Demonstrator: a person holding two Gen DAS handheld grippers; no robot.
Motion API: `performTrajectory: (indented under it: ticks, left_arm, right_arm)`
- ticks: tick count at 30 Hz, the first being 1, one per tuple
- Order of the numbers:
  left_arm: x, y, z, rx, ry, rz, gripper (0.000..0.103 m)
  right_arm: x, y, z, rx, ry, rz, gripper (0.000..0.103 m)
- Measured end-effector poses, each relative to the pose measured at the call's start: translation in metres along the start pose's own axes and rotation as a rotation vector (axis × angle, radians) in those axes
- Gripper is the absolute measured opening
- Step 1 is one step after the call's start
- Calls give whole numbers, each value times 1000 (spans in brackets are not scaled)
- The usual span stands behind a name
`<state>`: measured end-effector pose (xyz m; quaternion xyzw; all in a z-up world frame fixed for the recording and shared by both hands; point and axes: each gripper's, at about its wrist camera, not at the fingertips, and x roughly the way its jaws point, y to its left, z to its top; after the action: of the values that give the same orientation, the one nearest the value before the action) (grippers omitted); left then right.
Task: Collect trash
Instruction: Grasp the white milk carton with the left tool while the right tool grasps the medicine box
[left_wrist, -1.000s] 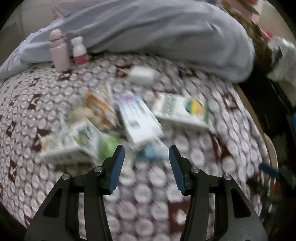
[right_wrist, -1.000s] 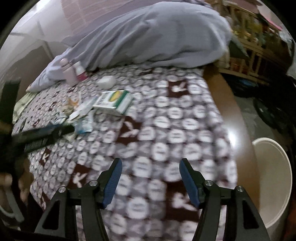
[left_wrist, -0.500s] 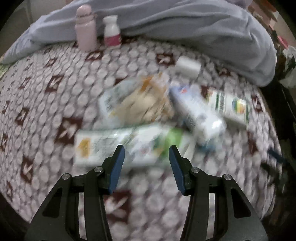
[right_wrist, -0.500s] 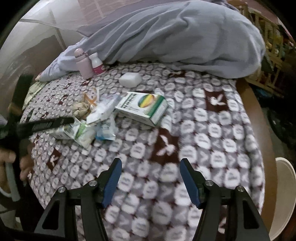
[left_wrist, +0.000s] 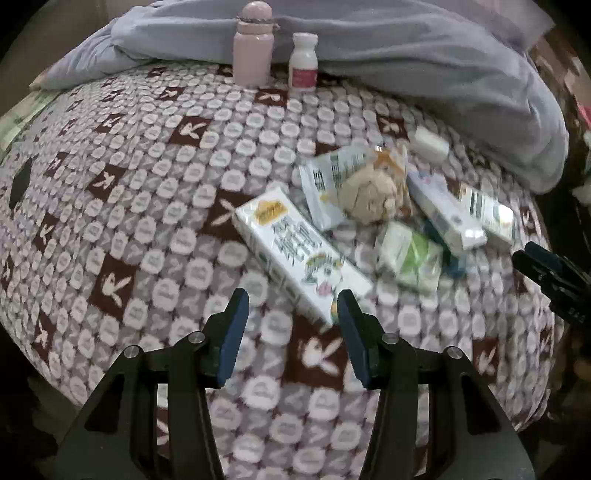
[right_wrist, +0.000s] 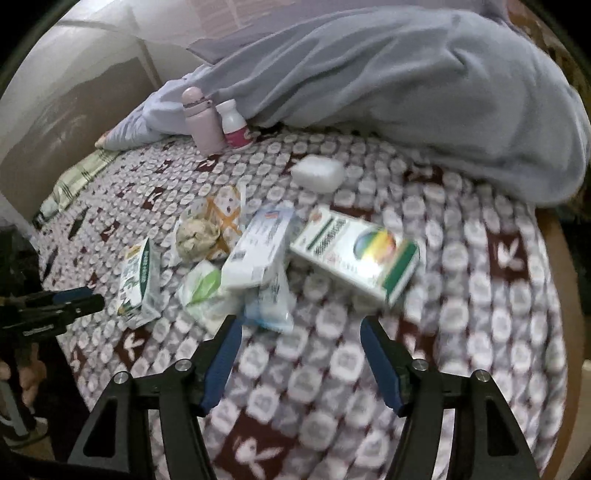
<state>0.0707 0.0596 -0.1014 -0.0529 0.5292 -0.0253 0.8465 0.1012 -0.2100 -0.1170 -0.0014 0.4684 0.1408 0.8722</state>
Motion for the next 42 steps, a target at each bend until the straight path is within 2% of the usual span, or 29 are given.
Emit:
performTrajectory:
  ticks: [4,8,11,13,15,19,23,25,26,27,29,32,33,34,37,42]
  left_arm:
    - [12,3,16,-93,-15,-31,49]
    - [32,2,25,-173,-4,-39,53]
    - [43,2,27,-181,14,-26,53]
    - [49,2,28,-170,26,-18,53]
    - [54,4,27,-169,27,-22,59]
    - [60,6,29,-183,42,-29,59]
    - [62,0,31,-182,39,-31,60]
    - [66,-2,32,-174,36,-27,61]
    - [70,-2,32,-168,39,-30,65]
    - [73,-2,32,-166,46,-32,72]
    - [80,4,30,-195,52,-58,75]
    - [82,13,27,-256,69,-116,73]
    - [81,13,27,-253,67,-125,65]
    - [77,12,26,-242,60,-139,63]
    - [64,0,21,-166,45,-119,63]
    - [31,-22,9,-72,4,-162,62]
  right_arm:
    - [9,-14,26,-52,-11,-68,69]
    - [31,-47,57,11,-1,-121,69]
    - [50,-67,66,73,45,-98,69]
    - [59,-71,62,94,98,-39,69]
    - [60,-68,52,82,138,27,69]
    - [50,-45,40,-84,120,-17,69]
    - [68,-20,40,-303,152,-93,75]
    - [81,-16,39,-346,175,-116,75]
    - [86,-15,37,-355,179,-130,74]
    - [88,-14,35,-354,172,-136,72]
    - [81,-15,29,-318,133,-113,64]
    - [68,-16,18,-267,111,-102,54]
    - [62,-15,14,-253,96,-107,54]
    - [54,-17,9,-228,80,-106,53]
    - [28,-23,-5,-150,47,-87,52]
    - [-10,-25,-28,-72,-12,-60,52]
